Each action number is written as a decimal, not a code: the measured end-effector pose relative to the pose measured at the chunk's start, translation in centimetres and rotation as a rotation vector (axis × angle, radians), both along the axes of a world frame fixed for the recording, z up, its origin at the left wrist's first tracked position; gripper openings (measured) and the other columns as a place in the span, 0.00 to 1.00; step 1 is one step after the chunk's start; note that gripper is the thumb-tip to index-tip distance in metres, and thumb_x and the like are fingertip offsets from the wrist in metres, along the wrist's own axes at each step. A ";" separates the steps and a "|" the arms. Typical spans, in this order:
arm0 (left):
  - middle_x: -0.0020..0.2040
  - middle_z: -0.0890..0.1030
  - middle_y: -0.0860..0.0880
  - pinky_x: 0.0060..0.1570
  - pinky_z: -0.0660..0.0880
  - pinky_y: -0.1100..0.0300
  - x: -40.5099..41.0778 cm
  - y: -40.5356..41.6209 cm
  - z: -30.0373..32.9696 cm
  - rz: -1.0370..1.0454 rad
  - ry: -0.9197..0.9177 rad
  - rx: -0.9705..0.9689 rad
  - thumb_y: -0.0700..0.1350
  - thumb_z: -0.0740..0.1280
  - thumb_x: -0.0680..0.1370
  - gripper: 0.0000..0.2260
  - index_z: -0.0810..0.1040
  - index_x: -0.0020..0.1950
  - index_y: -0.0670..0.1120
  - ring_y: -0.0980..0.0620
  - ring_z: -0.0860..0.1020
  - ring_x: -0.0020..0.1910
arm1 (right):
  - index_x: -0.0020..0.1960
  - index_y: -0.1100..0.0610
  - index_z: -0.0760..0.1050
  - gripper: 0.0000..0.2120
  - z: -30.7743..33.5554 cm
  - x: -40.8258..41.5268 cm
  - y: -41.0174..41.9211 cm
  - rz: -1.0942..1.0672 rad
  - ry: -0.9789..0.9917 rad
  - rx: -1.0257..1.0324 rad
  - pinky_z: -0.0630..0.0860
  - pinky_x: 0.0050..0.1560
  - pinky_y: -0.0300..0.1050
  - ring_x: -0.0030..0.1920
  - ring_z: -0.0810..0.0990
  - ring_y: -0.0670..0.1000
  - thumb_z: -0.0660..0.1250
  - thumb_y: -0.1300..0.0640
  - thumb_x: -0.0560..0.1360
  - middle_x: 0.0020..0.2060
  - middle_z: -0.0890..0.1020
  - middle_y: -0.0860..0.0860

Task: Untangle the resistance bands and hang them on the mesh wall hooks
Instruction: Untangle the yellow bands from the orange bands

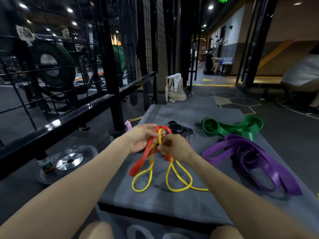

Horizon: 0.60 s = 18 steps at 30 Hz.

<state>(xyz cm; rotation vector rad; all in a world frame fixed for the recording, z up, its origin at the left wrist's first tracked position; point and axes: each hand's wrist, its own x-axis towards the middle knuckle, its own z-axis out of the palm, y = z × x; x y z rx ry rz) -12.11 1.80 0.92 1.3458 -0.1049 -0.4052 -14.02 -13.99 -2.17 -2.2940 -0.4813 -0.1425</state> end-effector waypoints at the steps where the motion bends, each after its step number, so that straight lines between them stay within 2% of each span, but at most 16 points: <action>1: 0.46 0.81 0.41 0.44 0.79 0.58 0.0 0.0 0.0 0.031 -0.001 0.003 0.26 0.62 0.73 0.22 0.66 0.67 0.34 0.48 0.81 0.45 | 0.34 0.58 0.70 0.12 0.1 0.0 0.0 -0.002 -0.018 0.024 0.65 0.35 0.40 0.31 0.69 0.46 0.69 0.60 0.73 0.29 0.71 0.48; 2: 0.46 0.81 0.41 0.43 0.79 0.58 0.0 0.0 0.1 0.066 -0.015 0.029 0.24 0.60 0.73 0.24 0.64 0.69 0.35 0.47 0.81 0.46 | 0.32 0.57 0.67 0.14 0.2 0.0 0.0 -0.005 -0.024 0.068 0.63 0.32 0.37 0.28 0.66 0.43 0.68 0.61 0.74 0.26 0.68 0.47; 4: 0.48 0.80 0.39 0.42 0.80 0.58 0.0 0.2 0.3 0.131 -0.033 0.121 0.21 0.57 0.73 0.25 0.63 0.69 0.34 0.46 0.81 0.48 | 0.32 0.59 0.70 0.13 0.7 0.4 -0.7 -0.054 0.012 0.202 0.61 0.29 0.35 0.26 0.64 0.42 0.67 0.62 0.74 0.25 0.67 0.48; 7: 0.45 0.79 0.40 0.35 0.79 0.63 0.5 1.4 0.8 0.188 -0.031 0.235 0.22 0.58 0.74 0.20 0.67 0.64 0.34 0.54 0.84 0.36 | 0.37 0.65 0.76 0.10 1.7 1.6 -2.7 -0.168 0.153 0.495 0.67 0.34 0.41 0.29 0.69 0.47 0.65 0.64 0.76 0.31 0.74 0.55; 10: 0.44 0.81 0.43 0.34 0.79 0.65 0.8 2.5 1.5 0.179 -0.041 0.348 0.28 0.63 0.75 0.09 0.76 0.54 0.36 0.57 0.83 0.34 | 0.36 0.59 0.75 0.12 2.8 2.0 -4.6 -0.166 0.246 0.712 0.72 0.38 0.41 0.35 0.74 0.48 0.61 0.65 0.77 0.35 0.78 0.55; 13: 0.45 0.83 0.49 0.39 0.76 0.64 1.0 2.5 2.1 0.150 -0.059 0.515 0.40 0.65 0.78 0.04 0.79 0.48 0.44 0.56 0.82 0.41 | 0.37 0.60 0.75 0.12 4.0 1.7 -4.9 -0.091 0.293 0.824 0.73 0.39 0.39 0.36 0.75 0.48 0.60 0.65 0.78 0.30 0.79 0.51; 14: 0.44 0.83 0.49 0.38 0.76 0.64 1.1 2.3 2.3 0.162 -0.068 0.536 0.42 0.65 0.78 0.03 0.78 0.47 0.45 0.56 0.82 0.40 | 0.37 0.60 0.75 0.12 4.3 1.6 -4.8 -0.073 0.317 0.859 0.74 0.38 0.38 0.35 0.75 0.47 0.59 0.65 0.78 0.29 0.80 0.50; 17: 0.36 0.79 0.46 0.25 0.72 0.68 1.3 1.5 3.2 0.243 -0.108 0.499 0.42 0.65 0.79 0.07 0.76 0.42 0.41 0.59 0.78 0.26 | 0.39 0.61 0.77 0.12 5.1 1.6 -4.2 -0.071 0.388 1.005 0.74 0.40 0.39 0.35 0.77 0.48 0.58 0.64 0.78 0.32 0.82 0.51; 18: 0.33 0.78 0.46 0.23 0.71 0.68 1.4 1.3 3.6 0.266 -0.115 0.482 0.41 0.64 0.79 0.08 0.76 0.41 0.39 0.59 0.76 0.24 | 0.40 0.61 0.77 0.12 5.3 1.6 -4.3 -0.074 0.405 1.060 0.74 0.40 0.40 0.35 0.77 0.48 0.57 0.64 0.78 0.33 0.82 0.52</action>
